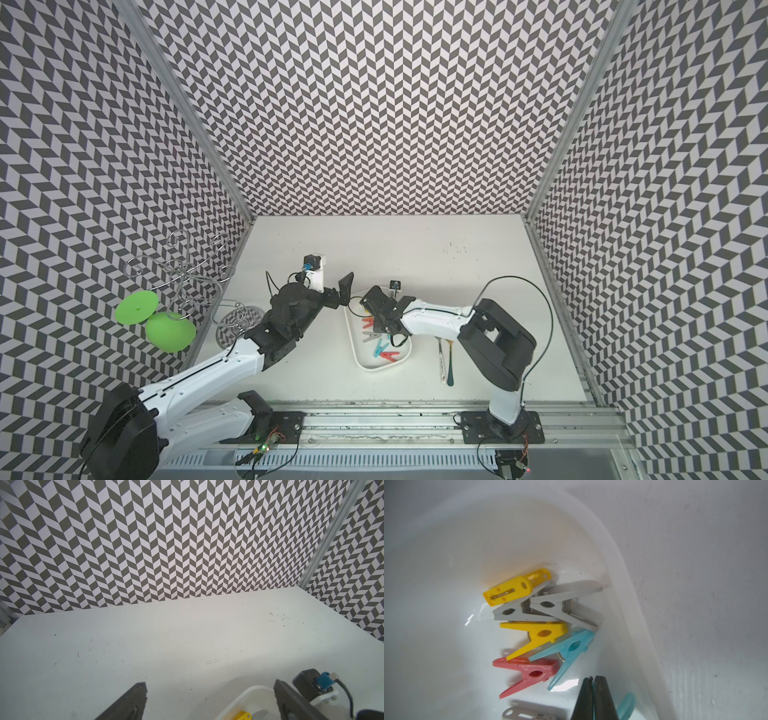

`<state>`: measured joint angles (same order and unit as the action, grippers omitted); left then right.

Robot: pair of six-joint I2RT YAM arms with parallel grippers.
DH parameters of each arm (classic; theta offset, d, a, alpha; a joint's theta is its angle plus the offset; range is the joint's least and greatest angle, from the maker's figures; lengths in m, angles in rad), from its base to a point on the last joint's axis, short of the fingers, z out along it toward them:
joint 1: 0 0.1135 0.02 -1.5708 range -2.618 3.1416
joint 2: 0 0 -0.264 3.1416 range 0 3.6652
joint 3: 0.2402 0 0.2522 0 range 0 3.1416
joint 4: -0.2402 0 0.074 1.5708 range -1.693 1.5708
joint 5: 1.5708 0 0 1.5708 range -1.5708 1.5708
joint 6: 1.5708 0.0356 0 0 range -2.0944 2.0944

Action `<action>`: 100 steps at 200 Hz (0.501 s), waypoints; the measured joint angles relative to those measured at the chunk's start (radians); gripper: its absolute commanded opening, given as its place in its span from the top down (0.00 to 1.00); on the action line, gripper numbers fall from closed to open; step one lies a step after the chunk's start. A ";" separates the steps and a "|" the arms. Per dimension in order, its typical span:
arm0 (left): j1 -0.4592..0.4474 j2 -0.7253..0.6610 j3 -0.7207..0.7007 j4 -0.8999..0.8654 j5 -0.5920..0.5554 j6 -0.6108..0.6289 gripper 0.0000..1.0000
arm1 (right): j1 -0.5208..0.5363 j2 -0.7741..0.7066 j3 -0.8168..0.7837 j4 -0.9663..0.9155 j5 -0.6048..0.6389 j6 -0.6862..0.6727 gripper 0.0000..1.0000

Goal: Take the clothespins out of the storage box
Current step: Pick up the clothespin from the storage box, then place the clothespin at the center of the board.

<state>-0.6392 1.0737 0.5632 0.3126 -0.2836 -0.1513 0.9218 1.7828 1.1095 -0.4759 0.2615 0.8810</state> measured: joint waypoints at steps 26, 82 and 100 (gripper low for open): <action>-0.002 0.001 0.000 0.000 0.000 0.000 0.00 | -0.002 -0.082 0.000 -0.001 0.004 -0.037 0.97; -0.002 0.006 0.000 0.000 0.000 0.000 0.00 | -0.174 -0.197 0.023 0.013 -0.019 -0.200 0.96; -0.002 0.006 0.000 0.000 0.000 0.000 0.01 | -0.306 -0.198 0.008 0.044 -0.048 -0.248 0.95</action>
<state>-0.6411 1.0798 0.5629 0.3126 -0.2832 -0.1516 0.6159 1.5852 1.1172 -0.4320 0.2134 0.6334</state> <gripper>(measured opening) 0.995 0.051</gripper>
